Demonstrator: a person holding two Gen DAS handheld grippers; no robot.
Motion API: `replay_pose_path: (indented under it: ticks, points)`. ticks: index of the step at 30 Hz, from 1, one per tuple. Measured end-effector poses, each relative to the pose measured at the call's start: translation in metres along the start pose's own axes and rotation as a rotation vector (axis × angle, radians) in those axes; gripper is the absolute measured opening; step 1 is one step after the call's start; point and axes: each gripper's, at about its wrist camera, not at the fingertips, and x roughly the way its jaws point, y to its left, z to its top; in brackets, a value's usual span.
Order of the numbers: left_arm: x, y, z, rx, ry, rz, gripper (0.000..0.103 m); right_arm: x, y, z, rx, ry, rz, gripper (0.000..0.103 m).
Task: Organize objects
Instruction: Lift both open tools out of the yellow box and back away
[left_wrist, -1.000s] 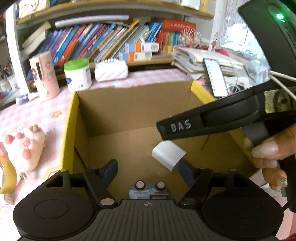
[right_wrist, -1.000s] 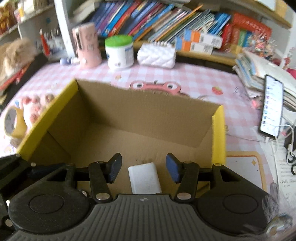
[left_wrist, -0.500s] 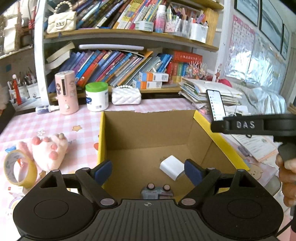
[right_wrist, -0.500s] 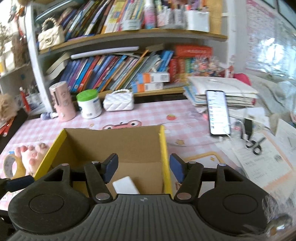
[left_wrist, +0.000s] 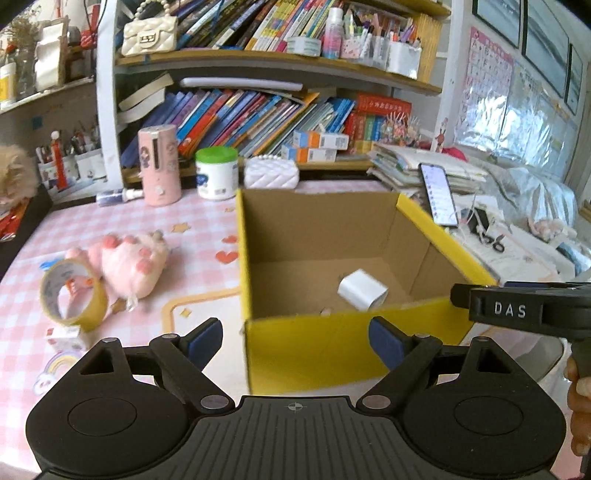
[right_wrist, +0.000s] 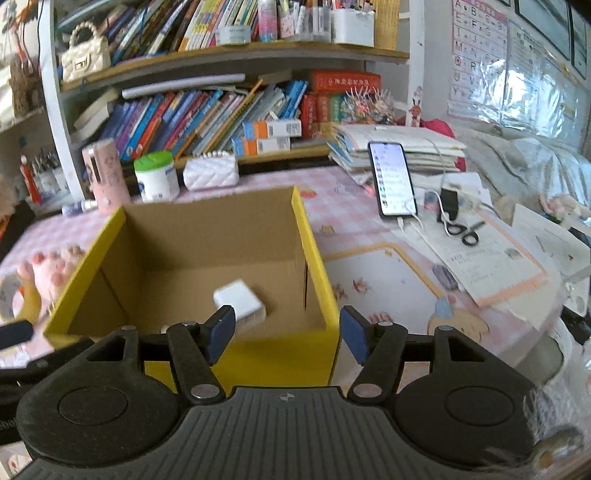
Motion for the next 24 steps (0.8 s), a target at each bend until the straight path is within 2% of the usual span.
replay_pose_path:
  ticks: [10, 24]
  points:
    - [-0.017, 0.023, -0.032, -0.013, 0.079, 0.035, 0.089, -0.011, 0.032, -0.043, -0.052, 0.093, -0.059, 0.068]
    - [-0.042, 0.045, -0.061, -0.003, 0.146, 0.046, 0.089, -0.033, 0.065, -0.079, -0.059, 0.184, -0.051, 0.076]
